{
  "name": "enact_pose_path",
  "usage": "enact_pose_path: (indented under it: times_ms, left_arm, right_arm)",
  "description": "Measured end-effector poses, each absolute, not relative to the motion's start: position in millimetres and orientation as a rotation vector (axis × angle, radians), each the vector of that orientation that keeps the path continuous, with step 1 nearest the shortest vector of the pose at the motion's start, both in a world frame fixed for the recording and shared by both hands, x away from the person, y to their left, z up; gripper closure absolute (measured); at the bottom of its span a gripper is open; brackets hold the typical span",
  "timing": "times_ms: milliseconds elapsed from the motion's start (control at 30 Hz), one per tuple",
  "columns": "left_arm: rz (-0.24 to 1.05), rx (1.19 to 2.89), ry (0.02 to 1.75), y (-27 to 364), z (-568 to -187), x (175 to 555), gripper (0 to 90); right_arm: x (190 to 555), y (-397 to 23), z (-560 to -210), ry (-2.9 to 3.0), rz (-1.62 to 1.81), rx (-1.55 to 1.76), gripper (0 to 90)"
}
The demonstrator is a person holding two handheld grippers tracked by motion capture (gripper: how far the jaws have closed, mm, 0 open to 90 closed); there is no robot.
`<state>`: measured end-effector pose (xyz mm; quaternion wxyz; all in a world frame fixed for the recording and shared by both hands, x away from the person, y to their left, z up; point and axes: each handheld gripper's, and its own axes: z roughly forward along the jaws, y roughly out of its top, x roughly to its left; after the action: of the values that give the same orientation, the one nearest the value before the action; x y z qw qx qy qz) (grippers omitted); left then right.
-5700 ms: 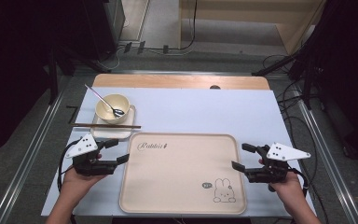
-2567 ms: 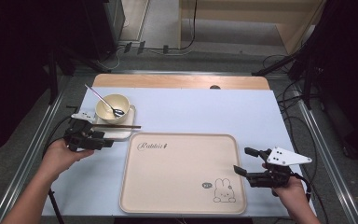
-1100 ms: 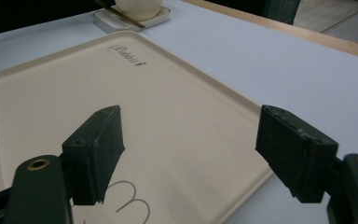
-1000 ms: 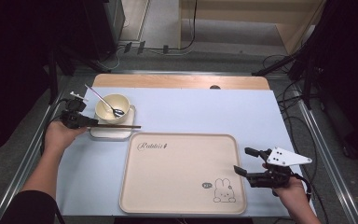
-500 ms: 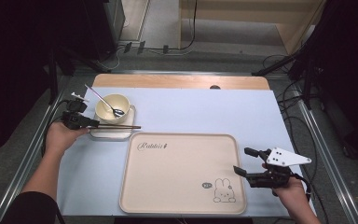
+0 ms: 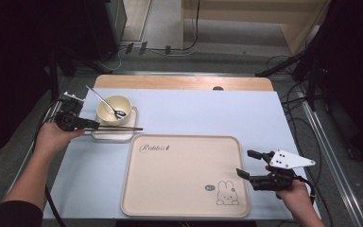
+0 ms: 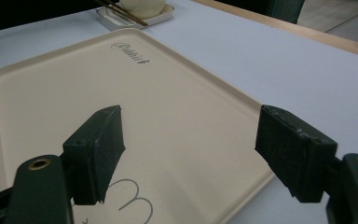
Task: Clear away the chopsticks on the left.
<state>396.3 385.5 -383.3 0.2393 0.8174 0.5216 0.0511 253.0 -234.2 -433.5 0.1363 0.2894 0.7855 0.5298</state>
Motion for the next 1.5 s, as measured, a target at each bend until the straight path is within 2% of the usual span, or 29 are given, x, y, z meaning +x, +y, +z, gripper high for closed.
enact_pose_path:
  times_ms: [133,200,233,267,367,433,600,733,933,1500]
  left_arm:
    - [0.122,2.26,1.328,386.9,-377.4,392.1,49.1]
    - [0.1,2.268,1.301,386.9,-376.4,391.4,46.0]
    - [0.095,2.276,1.283,386.6,-376.2,390.9,41.2]
    - [0.072,2.29,1.232,385.7,-375.1,389.6,31.8]
    - [0.081,2.321,1.177,385.4,-373.4,388.0,28.8]
    - [0.078,2.324,1.161,385.9,-373.3,387.8,31.4]
    - [0.157,2.441,1.031,384.2,-381.8,386.4,45.8]
    - [0.163,2.501,1.001,381.8,-386.7,392.1,54.4]
    - [0.175,2.518,1.005,380.9,-395.4,401.0,59.0]
    - [0.165,2.546,0.993,380.9,-409.5,410.5,61.4]
  right_arm:
    - [252.7,-234.1,-433.6,2.276,1.528,0.836,23.5]
    - [252.7,-234.2,-433.6,2.276,1.53,0.836,23.5]
    - [252.6,-234.2,-433.6,2.276,1.529,0.837,23.5]
    - [252.6,-234.3,-433.7,2.277,1.526,0.835,23.5]
    - [252.6,-233.9,-433.7,2.277,1.522,0.831,23.8]
    - [252.2,-233.7,-433.6,2.28,1.519,0.83,23.8]
    - [251.9,-233.7,-433.6,2.281,1.512,0.823,24.2]
    - [251.9,-233.8,-433.5,2.28,1.513,0.823,24.6]
    - [251.3,-233.5,-433.6,2.282,1.509,0.82,25.1]
    - [250.8,-235.1,-434.2,2.283,1.505,0.825,25.3]
